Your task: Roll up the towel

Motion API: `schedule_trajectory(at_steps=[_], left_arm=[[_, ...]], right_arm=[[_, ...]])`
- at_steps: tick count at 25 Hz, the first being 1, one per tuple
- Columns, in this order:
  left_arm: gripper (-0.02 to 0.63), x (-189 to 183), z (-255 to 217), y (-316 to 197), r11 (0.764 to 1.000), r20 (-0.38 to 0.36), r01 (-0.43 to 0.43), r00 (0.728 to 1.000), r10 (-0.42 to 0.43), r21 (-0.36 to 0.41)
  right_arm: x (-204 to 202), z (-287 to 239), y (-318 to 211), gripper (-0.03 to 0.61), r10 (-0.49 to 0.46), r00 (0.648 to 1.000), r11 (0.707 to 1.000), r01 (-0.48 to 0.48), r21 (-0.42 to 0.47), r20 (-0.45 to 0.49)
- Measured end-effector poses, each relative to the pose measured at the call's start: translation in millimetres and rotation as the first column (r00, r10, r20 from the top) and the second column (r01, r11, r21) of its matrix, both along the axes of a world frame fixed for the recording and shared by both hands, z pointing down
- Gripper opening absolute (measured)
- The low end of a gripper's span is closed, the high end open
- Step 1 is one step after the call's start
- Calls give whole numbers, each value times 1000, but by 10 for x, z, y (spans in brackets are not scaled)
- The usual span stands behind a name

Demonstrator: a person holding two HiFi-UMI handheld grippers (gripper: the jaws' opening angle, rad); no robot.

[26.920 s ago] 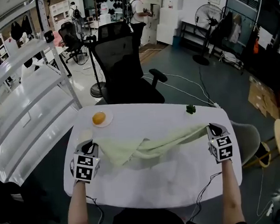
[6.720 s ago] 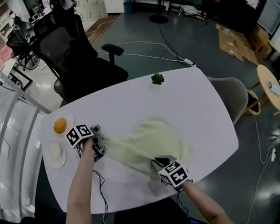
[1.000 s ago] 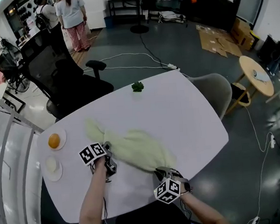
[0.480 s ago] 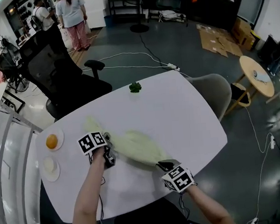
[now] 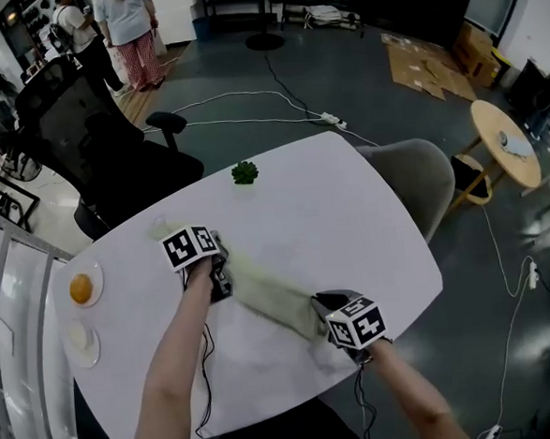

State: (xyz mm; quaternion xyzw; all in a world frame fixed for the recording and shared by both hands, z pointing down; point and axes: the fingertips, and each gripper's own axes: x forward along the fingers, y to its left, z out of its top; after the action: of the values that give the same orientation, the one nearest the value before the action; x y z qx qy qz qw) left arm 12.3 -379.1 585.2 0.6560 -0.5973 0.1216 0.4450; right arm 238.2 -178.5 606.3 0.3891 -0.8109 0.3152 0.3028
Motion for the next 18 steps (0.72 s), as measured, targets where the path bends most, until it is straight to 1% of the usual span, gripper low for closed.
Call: schedule_trajectory(at_steps=[5,7,8,9,10,11,12,14,16,17,18], left_arm=[[54,133,195,-193,999,5,33,999,-33,-3],[57,170,218,-224,999,9,33,999,-33,10],[67,202,208,-236,999,-1,25,1000,-25,23],[98,251,185,-241,999,-25,11,1000,-10,38],[165,316,148,-242,998,-61,-8,998,12,56],[252,382,97,-238,997,-100,-28,994,36,77],[320,434,33,-229,994,-132,-44,990,57,100],[351,460,-116,-195,987,-166,-53,983,78,150],[366,419,-279,-137,981,-193,-44,978,82,191],[378,396,-353,-92,978,-212,-42,973,86,206],[387,374,-413,-32,975,-233,-41,968,92,217]], right_arm=[[169,245,-241,42,17,1000,999,-17,-30,-17],[198,317,-263,51,5,999,999,-7,-34,-44],[210,341,-263,58,-3,998,1000,1,-28,-61],[225,358,-261,71,-9,997,1000,8,-20,-77],[243,366,-256,88,-13,996,1000,12,-11,-90],[263,368,-252,102,-13,995,1000,12,-4,-97],[282,363,-251,119,-10,995,1000,10,1,-102],[314,335,-268,167,2,995,1000,-1,11,-100],[311,269,-301,224,20,997,1000,-19,14,-71],[294,222,-313,261,31,998,999,-30,14,-46],[274,172,-316,320,40,999,999,-40,16,-22]])
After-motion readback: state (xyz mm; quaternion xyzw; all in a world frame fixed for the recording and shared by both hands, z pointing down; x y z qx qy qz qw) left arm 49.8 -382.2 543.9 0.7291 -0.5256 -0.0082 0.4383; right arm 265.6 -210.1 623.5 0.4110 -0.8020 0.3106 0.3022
